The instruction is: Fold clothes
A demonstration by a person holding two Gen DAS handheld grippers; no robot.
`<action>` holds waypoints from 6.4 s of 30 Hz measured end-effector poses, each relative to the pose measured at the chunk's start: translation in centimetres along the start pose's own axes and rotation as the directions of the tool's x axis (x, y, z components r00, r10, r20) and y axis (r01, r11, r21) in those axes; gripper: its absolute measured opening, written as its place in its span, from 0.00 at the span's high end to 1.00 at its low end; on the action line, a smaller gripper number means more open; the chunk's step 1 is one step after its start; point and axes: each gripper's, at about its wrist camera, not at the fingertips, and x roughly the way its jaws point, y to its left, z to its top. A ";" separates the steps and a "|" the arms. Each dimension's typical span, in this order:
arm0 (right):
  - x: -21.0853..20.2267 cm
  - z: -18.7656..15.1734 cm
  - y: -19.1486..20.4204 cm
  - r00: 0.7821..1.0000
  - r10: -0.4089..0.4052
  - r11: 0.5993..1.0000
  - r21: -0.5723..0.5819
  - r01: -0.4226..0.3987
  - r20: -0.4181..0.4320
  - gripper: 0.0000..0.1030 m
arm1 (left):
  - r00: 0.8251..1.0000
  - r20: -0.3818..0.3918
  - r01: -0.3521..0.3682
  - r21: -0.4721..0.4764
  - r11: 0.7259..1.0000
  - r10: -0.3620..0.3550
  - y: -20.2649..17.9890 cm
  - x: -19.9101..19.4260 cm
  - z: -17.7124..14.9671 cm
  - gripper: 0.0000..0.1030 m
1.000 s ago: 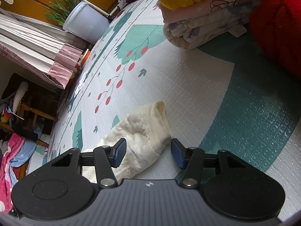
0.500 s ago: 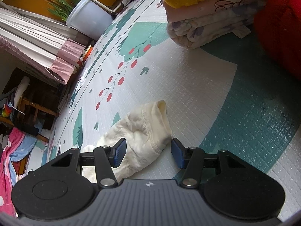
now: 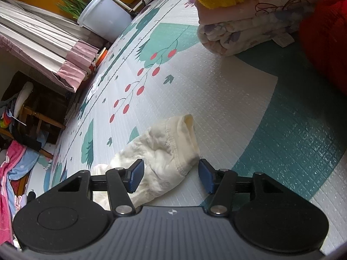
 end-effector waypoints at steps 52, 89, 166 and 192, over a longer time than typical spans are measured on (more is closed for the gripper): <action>-1.8 -0.5 1.9 0.985 0.028 0.996 0.081 -0.042 0.170 0.86 | 0.992 -0.031 -0.124 -0.475 0.871 0.124 3.4 -9.8 -6.3 0.52; 1.8 -20.2 20.2 0.950 -0.008 0.254 -0.919 -0.300 -0.313 0.39 | 0.974 0.099 0.140 -0.970 0.200 -0.202 10.6 0.9 -1.8 0.48; 8.3 -15.3 23.6 0.960 0.097 0.165 -0.947 -0.277 -0.264 0.31 | 0.992 0.014 -0.111 -0.422 0.900 0.128 7.5 -8.1 -7.1 0.51; -3.9 -23.7 18.8 0.885 0.028 0.005 -0.885 -0.466 -0.465 0.27 | 0.997 -0.031 0.068 -0.161 0.985 -0.074 -1.4 -16.7 -9.0 0.49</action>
